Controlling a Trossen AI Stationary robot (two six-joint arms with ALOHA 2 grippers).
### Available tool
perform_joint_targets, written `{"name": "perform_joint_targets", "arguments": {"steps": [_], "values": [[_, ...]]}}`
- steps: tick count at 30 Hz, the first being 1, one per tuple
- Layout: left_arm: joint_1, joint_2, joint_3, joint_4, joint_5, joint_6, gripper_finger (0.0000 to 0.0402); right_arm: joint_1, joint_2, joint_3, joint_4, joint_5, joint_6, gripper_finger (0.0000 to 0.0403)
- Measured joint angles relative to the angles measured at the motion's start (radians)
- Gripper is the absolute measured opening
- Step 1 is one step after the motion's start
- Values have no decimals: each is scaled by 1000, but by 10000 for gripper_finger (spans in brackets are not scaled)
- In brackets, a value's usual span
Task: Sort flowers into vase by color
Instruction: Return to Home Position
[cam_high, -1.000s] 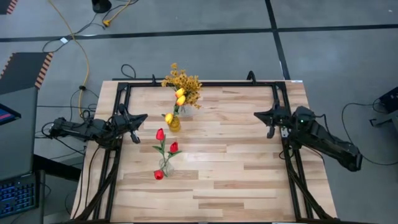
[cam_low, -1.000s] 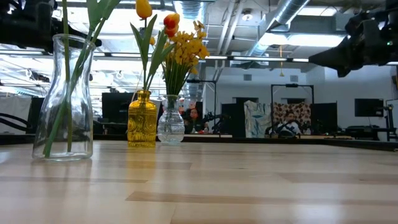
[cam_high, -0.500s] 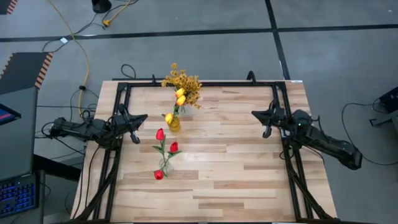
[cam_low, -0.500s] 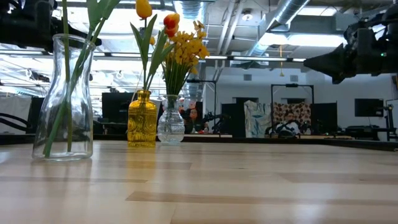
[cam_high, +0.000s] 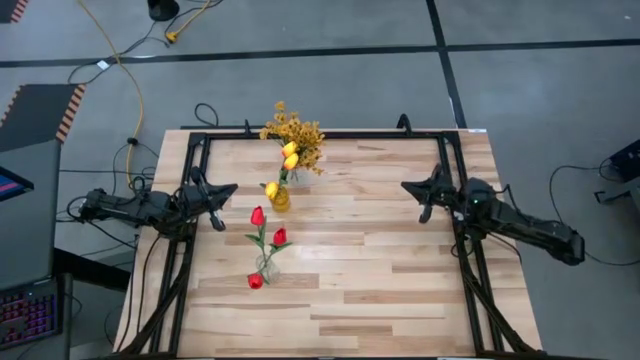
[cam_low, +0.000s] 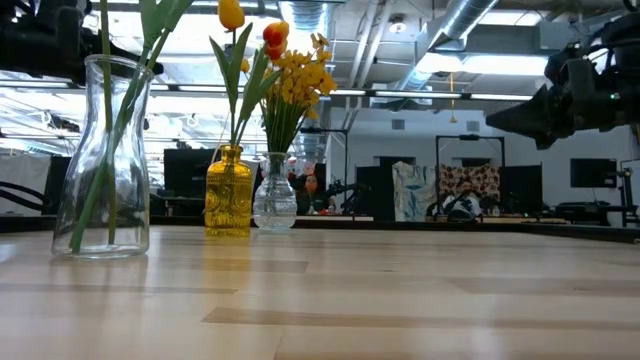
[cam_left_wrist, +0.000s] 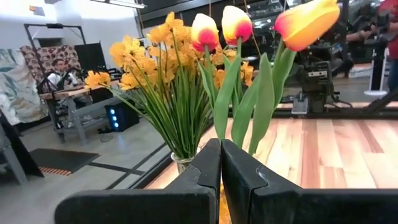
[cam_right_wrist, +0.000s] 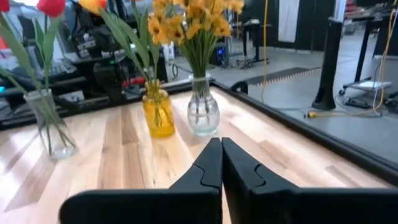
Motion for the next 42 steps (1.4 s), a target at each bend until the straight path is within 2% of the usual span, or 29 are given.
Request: {"name": "perform_joint_targets", "arguments": {"steps": [3, 8, 12, 17, 22, 24, 29, 31, 34, 42], "values": [[0, 0, 0, -37, 0, 1, 0, 8, 24, 0, -2, 0, 0, 35], [0, 0, -9, -142, 0, -85, 0, 8, 63, 0, -5, 0, 0, 38], [0, 3, -64, -87, 8, -94, 0, 8, 87, -1, -6, 0, 46, 35], [2, 4, -67, -17, 101, -1, 0, 9, 102, -1, -7, -1, 116, 36], [2, 2, -67, 10, 327, 109, 0, 9, 101, -1, -7, -1, 115, 36], [4, 1, -67, 15, 381, 135, 0, 9, 101, -1, -7, -1, 115, 36], [39, 1, -79, 34, 400, 138, 0, 9, 101, -1, -8, -1, 113, 36], [62, 1, -119, 103, 434, 140, 0, 9, 101, -1, -8, -1, 112, 36], [103, 2, -123, 119, 481, 147, 0, 9, 100, -1, -8, -2, 112, 36], [215, 1, -123, 158, 492, 199, 0, 9, 101, -2, -7, -2, 112, 36]]}}
